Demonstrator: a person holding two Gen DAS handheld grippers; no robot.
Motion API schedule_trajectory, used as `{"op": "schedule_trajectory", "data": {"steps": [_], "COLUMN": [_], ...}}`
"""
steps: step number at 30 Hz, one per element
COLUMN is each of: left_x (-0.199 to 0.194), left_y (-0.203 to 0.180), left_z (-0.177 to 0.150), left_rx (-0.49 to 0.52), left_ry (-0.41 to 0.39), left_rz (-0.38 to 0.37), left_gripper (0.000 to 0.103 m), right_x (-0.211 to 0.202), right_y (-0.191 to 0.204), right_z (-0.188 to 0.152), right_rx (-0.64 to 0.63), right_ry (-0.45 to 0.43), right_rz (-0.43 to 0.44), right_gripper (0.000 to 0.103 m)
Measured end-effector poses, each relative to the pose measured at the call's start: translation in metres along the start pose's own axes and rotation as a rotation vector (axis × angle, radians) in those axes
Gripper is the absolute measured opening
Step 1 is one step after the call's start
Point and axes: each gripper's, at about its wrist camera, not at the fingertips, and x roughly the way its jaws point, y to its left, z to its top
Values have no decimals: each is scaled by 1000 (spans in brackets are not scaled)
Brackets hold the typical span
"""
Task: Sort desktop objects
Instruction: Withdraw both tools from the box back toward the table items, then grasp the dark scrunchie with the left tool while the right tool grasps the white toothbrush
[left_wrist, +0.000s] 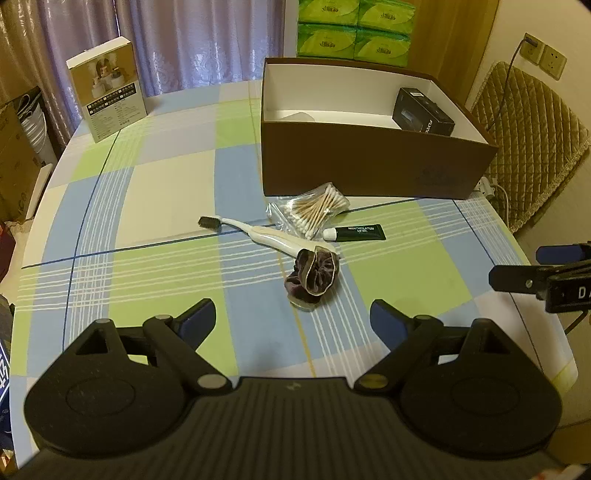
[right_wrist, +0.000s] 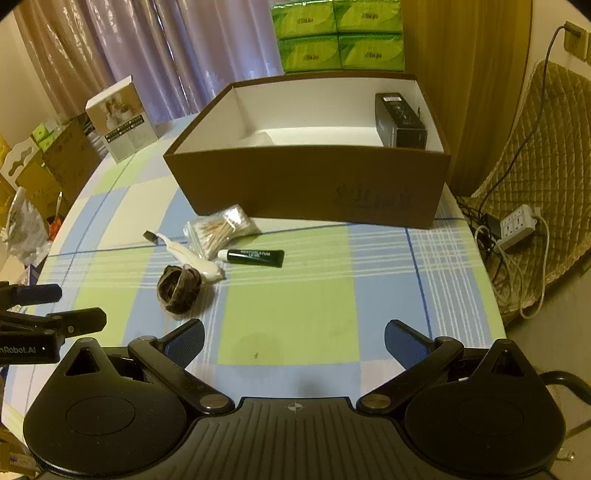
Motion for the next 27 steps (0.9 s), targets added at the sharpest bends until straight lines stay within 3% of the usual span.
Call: {"op": "schedule_trajectory", "data": {"steps": [6,15,27], "left_x": [6,25,74], "left_y": [-2,-4,-12], "left_z": [-1,0,8], "left_rx": [13,31,106], "left_ry": [-1,12,53], "left_rz": [-12,-36,-55], "left_gripper": [88,79,68], "right_x": [7,27,61], "right_y": [1,-7,-20], "right_z": [-4,-6,3], "right_rx": [-7,10,26], "right_ry": [-3,28,77], "right_rz": [9,-1,-21], "right_gripper": [101,101,101]}}
